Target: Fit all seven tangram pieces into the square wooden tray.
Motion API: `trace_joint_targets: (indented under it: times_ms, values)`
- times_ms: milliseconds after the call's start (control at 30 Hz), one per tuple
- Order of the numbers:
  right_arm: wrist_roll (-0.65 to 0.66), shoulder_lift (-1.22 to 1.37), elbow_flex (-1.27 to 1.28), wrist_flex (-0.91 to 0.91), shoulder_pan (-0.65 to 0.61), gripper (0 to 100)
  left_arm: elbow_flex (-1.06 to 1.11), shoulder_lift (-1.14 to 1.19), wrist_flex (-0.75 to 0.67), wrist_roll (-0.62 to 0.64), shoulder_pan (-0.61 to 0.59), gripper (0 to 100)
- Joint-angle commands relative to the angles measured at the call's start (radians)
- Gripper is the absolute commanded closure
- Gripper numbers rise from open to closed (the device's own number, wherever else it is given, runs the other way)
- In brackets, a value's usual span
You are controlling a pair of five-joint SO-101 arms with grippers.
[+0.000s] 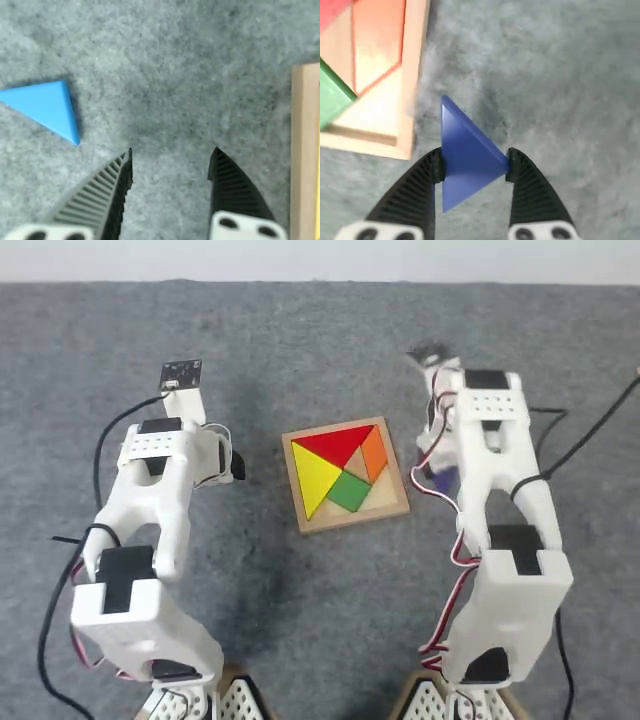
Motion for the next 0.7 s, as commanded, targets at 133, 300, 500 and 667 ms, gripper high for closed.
trace_joint_targets:
  times_ms: [133, 300, 500, 667]
  values:
    - [-0.503, -0.004, -0.086, 0.084, -0.16, 98.3, -0.005, -0.015, -0.014, -0.005, 0.006, 75]
    - [-0.755, 0.101, -0.089, 0.085, -0.266, 98.6, -0.005, -0.015, -0.014, -0.006, 0.006, 75]
    - [-1.013, 0.136, -0.092, 0.077, -0.3, 98.3, -0.005, -0.017, -0.014, -0.006, 0.006, 75]
    - [-1.051, 0.134, -0.092, 0.074, -0.298, 98.2, -0.005, -0.017, -0.014, -0.006, 0.006, 75]
